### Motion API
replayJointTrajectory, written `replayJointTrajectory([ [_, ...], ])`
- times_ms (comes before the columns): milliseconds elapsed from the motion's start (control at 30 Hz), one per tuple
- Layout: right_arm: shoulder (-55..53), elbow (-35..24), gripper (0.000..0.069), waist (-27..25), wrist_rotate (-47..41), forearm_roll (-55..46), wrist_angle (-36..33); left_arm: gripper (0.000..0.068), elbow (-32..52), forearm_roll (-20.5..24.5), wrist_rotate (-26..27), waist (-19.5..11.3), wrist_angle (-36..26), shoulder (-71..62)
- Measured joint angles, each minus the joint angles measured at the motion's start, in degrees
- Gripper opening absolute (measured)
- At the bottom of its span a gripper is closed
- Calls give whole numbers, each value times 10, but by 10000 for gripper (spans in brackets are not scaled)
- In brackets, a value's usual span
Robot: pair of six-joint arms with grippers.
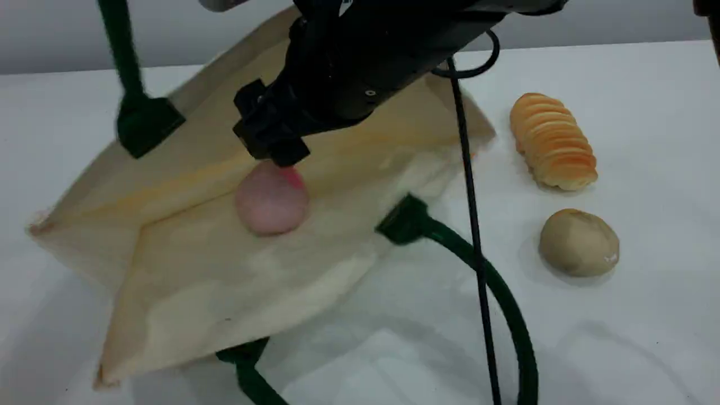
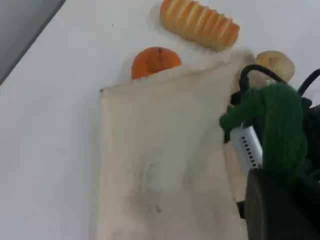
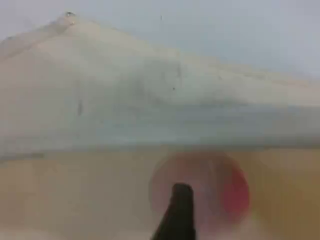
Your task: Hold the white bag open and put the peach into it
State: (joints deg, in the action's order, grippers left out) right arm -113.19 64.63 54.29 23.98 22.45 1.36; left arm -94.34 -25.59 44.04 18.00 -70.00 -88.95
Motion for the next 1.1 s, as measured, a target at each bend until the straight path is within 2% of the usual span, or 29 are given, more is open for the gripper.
replayJointTrajectory([
  [100, 0, 0, 633, 0, 0, 0, -23, 89, 0, 1, 0, 0, 0, 0],
  [233, 1, 0, 545, -1, 18, -1, -58, 89, 0, 1, 2, 0, 0, 0],
  [367, 1, 0, 394, -1, 32, -3, -103, 89, 0, 2, 2, -1, 0, 0],
  [567, 25, 0, 66, -2, 32, -21, -148, 89, 0, 3, 3, -1, 0, 0],
  [600, 35, 0, 40, -2, 32, -26, -153, 89, 0, 3, 3, -1, 0, 0],
  [667, 60, 0, 16, -2, 32, -36, -164, 89, 0, 3, 3, -1, 0, 0],
  [867, 141, 0, 10, -19, 10, -67, -216, 89, 0, 8, 3, -1, 0, 0],
  [1100, 233, 0, 10, -124, -88, -132, -298, 89, 0, 18, 3, -1, 0, 0],
])
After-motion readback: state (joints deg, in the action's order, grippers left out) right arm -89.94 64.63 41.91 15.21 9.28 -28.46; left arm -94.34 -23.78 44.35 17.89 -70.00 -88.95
